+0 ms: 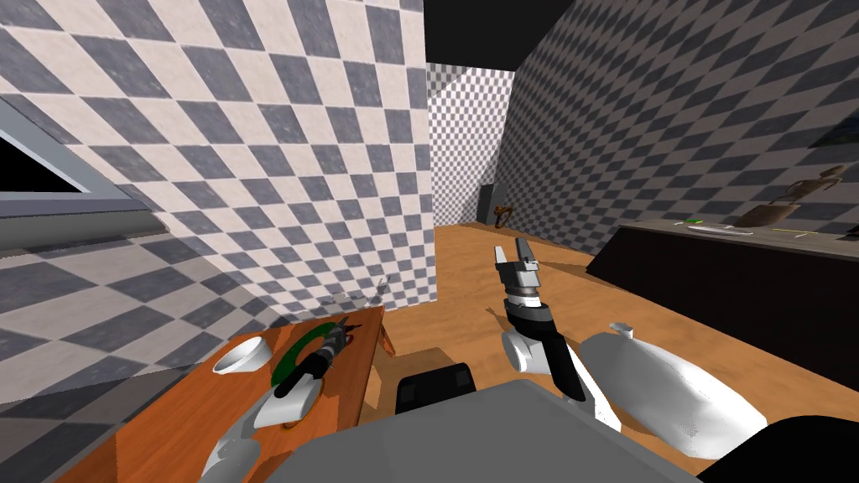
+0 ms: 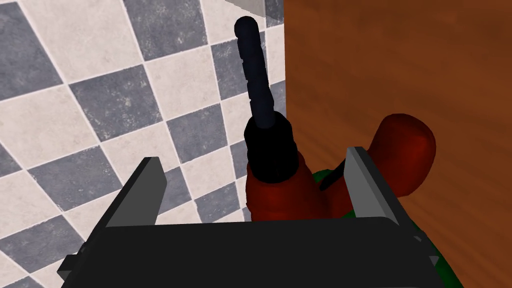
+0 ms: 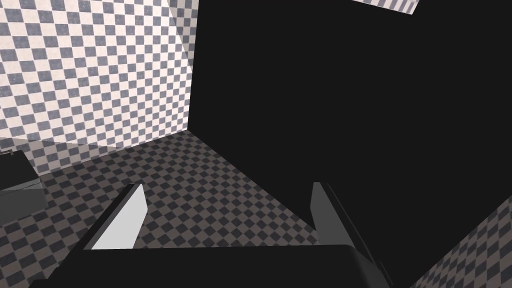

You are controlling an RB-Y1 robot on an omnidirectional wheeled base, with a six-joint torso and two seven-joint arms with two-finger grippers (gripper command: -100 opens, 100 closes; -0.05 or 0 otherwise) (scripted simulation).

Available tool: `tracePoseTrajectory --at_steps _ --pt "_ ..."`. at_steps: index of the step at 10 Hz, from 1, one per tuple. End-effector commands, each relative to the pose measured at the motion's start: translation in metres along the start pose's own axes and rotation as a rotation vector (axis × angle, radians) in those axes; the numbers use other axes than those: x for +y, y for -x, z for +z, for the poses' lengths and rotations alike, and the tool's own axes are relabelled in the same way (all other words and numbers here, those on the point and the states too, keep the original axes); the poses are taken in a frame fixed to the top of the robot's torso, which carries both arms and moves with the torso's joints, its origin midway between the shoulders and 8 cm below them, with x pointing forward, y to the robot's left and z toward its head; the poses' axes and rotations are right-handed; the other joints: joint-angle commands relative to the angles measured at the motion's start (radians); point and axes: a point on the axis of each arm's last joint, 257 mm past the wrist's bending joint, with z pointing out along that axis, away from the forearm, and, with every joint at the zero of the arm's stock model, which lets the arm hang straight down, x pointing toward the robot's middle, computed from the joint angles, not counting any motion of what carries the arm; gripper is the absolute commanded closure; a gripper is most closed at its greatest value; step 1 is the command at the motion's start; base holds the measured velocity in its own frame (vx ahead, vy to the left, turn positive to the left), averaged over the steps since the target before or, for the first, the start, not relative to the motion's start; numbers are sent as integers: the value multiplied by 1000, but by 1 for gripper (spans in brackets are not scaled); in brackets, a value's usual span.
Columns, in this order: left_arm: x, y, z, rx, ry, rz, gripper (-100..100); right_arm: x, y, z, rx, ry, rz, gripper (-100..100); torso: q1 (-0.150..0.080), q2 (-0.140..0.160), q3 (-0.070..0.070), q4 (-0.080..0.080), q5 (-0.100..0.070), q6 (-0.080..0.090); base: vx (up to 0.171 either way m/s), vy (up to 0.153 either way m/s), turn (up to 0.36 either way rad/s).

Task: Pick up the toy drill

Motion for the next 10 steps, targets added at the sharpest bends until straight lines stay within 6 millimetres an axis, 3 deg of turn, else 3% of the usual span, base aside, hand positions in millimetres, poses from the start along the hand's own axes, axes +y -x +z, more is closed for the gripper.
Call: tracePoseTrajectory --at_steps 1,2,6,7,8,10 --pt "0 0 0 0 0 0 -100 0 0 0 0 0 0 0 0 0 0 0 0 0 22 19 -21" --pt "0 0 0 -1 0 1 100 0 0 0 0 0 0 0 -1 1 1 0 0 0 0 0 0" --pt "1 0 0 -1 1 0 100 0 0 0 0 0 0 0 -3 3 2 1 -1 0 0 0 0" --pt "1 0 0 -1 1 0 0 0 0 0 0 0 0 0 -3 3 2 1 -1 0 0 0 0" --pt "-2 2 -5 6 1 4 100 0 0 0 0 0 0 0 -3 3 2 1 -1 -1 -27 -20 85" --pt "-3 3 -6 8 -1 6 100 0 0 0 0 0 0 0 -5 7 4 2 -2 -2 -34 -34 55"
